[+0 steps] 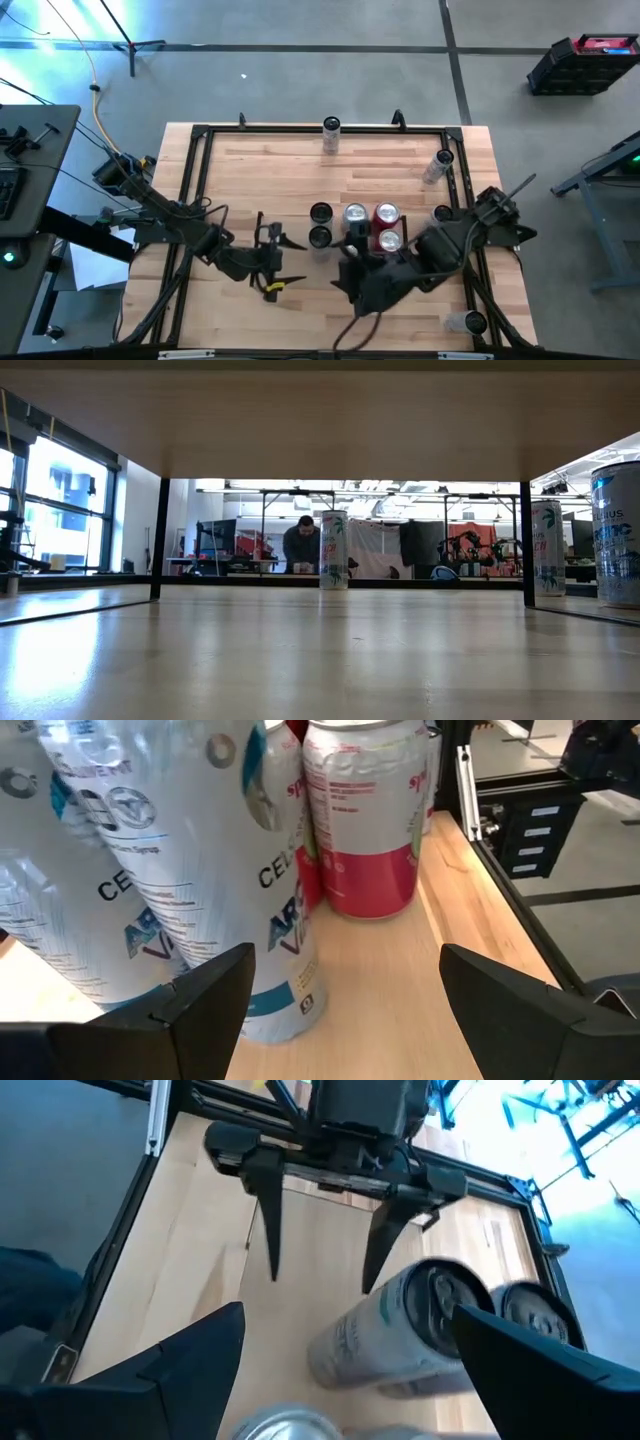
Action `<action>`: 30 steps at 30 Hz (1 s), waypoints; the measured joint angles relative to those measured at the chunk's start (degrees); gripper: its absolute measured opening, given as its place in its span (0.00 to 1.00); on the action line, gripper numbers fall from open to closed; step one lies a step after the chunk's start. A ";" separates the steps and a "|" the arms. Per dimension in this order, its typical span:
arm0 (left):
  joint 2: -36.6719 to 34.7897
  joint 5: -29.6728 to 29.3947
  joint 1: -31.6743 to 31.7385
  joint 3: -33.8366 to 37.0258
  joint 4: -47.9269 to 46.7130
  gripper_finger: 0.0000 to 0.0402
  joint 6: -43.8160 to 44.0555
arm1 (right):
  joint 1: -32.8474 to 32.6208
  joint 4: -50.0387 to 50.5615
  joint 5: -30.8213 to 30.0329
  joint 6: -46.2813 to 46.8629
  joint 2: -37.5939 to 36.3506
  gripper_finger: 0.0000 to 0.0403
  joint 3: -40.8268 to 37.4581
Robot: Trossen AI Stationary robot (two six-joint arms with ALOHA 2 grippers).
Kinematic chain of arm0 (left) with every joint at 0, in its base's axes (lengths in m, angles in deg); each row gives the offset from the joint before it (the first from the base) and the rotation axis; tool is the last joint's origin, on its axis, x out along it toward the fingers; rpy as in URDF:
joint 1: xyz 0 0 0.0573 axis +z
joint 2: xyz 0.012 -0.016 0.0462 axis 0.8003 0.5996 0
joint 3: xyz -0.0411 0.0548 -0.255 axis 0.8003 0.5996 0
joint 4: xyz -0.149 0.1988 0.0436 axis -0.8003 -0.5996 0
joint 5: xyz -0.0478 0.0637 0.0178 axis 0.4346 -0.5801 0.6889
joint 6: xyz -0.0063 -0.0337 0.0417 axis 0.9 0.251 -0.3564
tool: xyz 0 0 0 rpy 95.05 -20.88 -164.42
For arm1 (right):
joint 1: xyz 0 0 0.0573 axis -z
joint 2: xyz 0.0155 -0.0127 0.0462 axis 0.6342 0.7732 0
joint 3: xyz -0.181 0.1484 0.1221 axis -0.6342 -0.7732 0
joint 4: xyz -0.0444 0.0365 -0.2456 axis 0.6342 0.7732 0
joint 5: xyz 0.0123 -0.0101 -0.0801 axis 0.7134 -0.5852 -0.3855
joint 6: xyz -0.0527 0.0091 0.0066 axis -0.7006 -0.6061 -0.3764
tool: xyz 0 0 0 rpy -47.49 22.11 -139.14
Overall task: Place canned beverage on shelf
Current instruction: Put the bottom white-blue soda can on the shelf aligned with the other white-blue soda cans
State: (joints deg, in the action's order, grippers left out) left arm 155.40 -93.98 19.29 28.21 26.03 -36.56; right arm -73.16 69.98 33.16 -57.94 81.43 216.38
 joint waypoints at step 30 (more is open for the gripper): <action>0.22 -0.87 -1.17 0.04 2.50 0.77 0.38 | -4.03 8.12 -6.45 16.53 1.67 0.85 -0.44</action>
State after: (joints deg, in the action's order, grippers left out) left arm 155.62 -94.85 18.12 28.25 28.53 -36.18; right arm -77.19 78.10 26.71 -41.41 83.10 215.94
